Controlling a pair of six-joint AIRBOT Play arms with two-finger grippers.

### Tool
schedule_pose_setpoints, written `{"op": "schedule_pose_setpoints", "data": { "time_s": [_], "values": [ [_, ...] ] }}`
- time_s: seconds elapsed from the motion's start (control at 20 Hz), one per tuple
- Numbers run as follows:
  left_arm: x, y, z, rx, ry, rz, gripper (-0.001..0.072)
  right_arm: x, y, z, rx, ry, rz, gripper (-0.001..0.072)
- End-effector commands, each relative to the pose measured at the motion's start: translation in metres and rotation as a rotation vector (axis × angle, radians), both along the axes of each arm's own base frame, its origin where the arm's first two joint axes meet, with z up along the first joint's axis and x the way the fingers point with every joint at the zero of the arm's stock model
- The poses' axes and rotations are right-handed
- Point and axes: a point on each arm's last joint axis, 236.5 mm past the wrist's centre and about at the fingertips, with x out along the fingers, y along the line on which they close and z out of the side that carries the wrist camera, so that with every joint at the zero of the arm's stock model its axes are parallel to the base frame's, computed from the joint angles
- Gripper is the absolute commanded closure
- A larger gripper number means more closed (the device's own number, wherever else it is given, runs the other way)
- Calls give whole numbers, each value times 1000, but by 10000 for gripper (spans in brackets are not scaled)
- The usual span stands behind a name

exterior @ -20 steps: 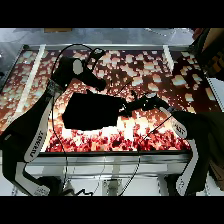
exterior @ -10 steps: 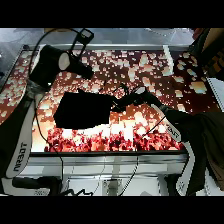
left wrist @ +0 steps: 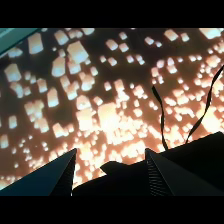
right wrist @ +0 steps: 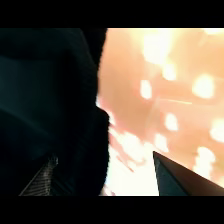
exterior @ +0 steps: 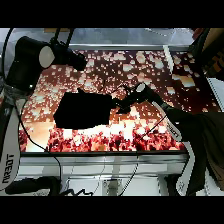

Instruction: Fold the clothes and pants, and hang the long-sleeved shirts on hangers.

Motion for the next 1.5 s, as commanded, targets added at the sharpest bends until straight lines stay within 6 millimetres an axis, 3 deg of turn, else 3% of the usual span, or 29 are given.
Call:
{"op": "schedule_pose_setpoints", "data": {
  "time_s": [0.0, 0.1, 0.25, 0.3, 0.35, 0.4, 0.45, 0.5, 0.65, 0.75, 0.85, 0.95, 1.15, 1.25, 1.3, 1.45],
  "values": [
    [-1, 1, 3, 0, -9, 1, 238, 28, 36, 8, 124, -9, -172, 16],
    [-1, 1, 3, -1, -9, 1, 239, 28, 57, 7, 198, 46, -222, 23],
    [-1, 1, 3, 0, -9, 1, 238, 5, 80, -7, 203, 94, -179, 41],
    [-1, 1, 3, 0, -9, 1, 239, -2, 87, -6, 203, 88, -154, 157],
    [-1, 1, 4, 1, -10, 2, 239, -6, 93, -2, 216, 76, -128, 352],
    [0, 3, 4, 8, -13, 5, 239, -6, 97, 4, 236, 57, -109, 487],
    [0, 4, 5, 11, -17, 7, 239, -4, 100, 13, 258, 31, -87, 626],
    [-1, 5, 7, 10, -20, 8, 239, 3, 99, 24, 278, -4, -74, 693],
    [-10, 8, 26, -6, -53, 7, 239, 32, 89, 78, 336, -167, -36, 693],
    [-21, 13, 48, -23, -93, 8, 239, 57, 69, 135, 377, -276, -61, 694],
    [-35, 20, 72, -44, -138, 8, 239, 77, 36, 201, 424, -389, -101, 693],
    [-51, 27, 97, -66, -184, 8, 239, 88, -11, 276, 480, -504, -153, 694],
    [-84, 41, 141, -107, -274, 9, 239, 76, -128, 391, 455, -745, -255, 693],
    [-102, 49, 161, -127, -318, 9, 239, 61, -193, 431, 381, -852, -337, 693],
    [-110, 53, 170, -136, -336, 10, 239, 53, -224, 441, 323, -876, -385, 693],
    [-131, 62, 190, -158, -383, 10, 239, 23, -334, 444, 68, -847, -628, 693]
  ]
}}
